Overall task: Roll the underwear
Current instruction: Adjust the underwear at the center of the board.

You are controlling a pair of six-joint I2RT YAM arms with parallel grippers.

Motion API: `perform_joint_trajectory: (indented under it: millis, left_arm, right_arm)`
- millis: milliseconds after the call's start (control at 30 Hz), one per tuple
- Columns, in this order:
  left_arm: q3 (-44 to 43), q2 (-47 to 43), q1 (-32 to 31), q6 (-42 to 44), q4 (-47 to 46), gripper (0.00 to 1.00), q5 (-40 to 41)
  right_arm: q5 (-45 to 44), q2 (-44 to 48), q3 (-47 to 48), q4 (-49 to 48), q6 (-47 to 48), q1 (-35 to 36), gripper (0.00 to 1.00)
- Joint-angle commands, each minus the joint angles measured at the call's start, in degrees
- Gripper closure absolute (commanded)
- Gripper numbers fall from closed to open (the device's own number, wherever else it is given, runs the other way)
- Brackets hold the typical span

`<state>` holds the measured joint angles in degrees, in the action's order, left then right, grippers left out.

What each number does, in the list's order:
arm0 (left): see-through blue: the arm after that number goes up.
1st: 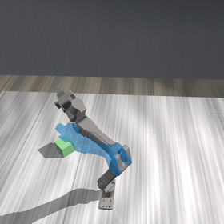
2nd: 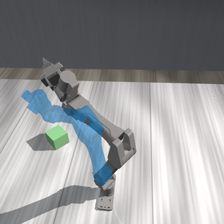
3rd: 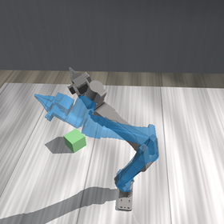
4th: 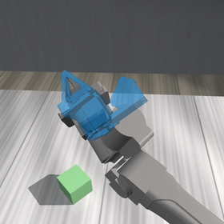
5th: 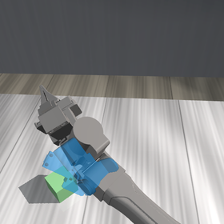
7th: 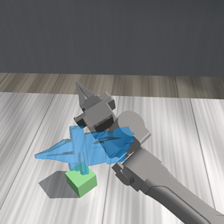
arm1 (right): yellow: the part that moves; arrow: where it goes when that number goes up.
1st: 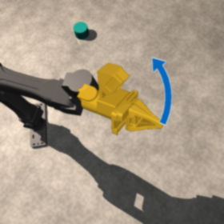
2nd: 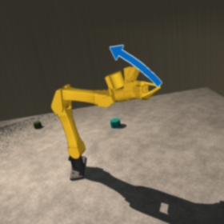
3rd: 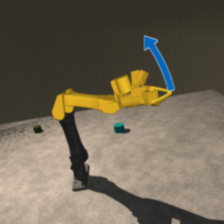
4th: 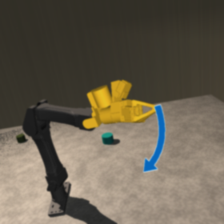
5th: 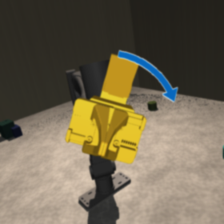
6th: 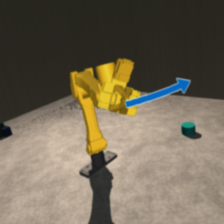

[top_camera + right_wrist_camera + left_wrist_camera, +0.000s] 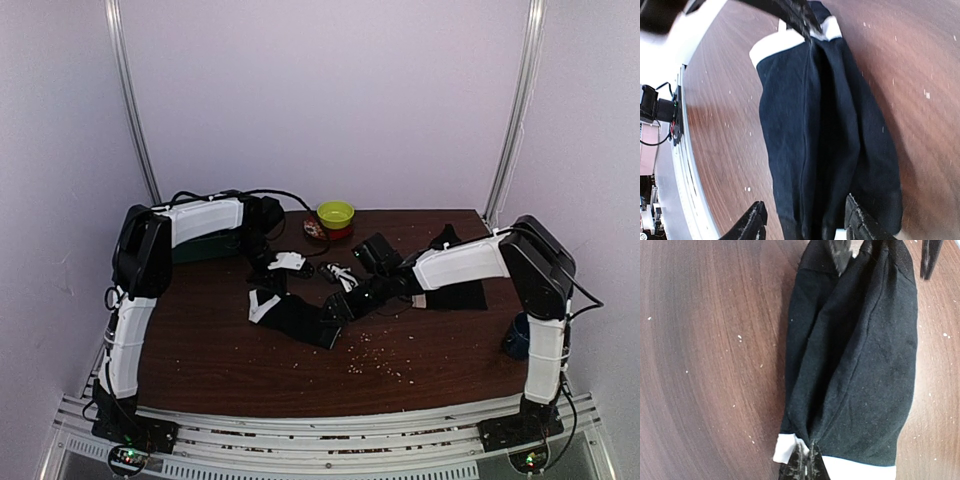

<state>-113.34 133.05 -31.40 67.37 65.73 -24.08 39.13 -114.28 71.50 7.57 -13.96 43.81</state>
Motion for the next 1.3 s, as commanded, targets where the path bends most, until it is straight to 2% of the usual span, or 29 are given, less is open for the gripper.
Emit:
perform_joint_trajectory:
  millis: [0, 367, 1000, 1100, 1267]
  left_arm:
    - [0.18, -1.88, 0.67, -1.05, -1.59, 1.0, 0.33]
    - [0.86, -3.39, 1.94, -3.73, -5.05, 1.0, 1.14]
    - [2.46, -0.73, 2.86, -9.79, -10.89, 1.0, 9.49]
    - [3.04, -0.47, 2.84, -10.2, -11.97, 1.0, 9.67]
    - [3.2, -0.25, 2.88, -10.5, -12.33, 1.0, 8.88]
  right_arm:
    - [1.83, -3.64, 2.65, -2.51, -0.85, -0.39, 0.46]
    - [1.01, -6.51, 0.11, -5.4, -2.84, -1.87, 0.46]
    - [4.87, -4.77, -4.15, -12.36, -5.89, -2.98, 0.44]
    - [4.58, -4.0, -4.31, -12.93, -6.68, -3.11, 0.47]
    - [3.61, -3.88, -3.21, -12.17, -7.62, -3.2, 0.58]
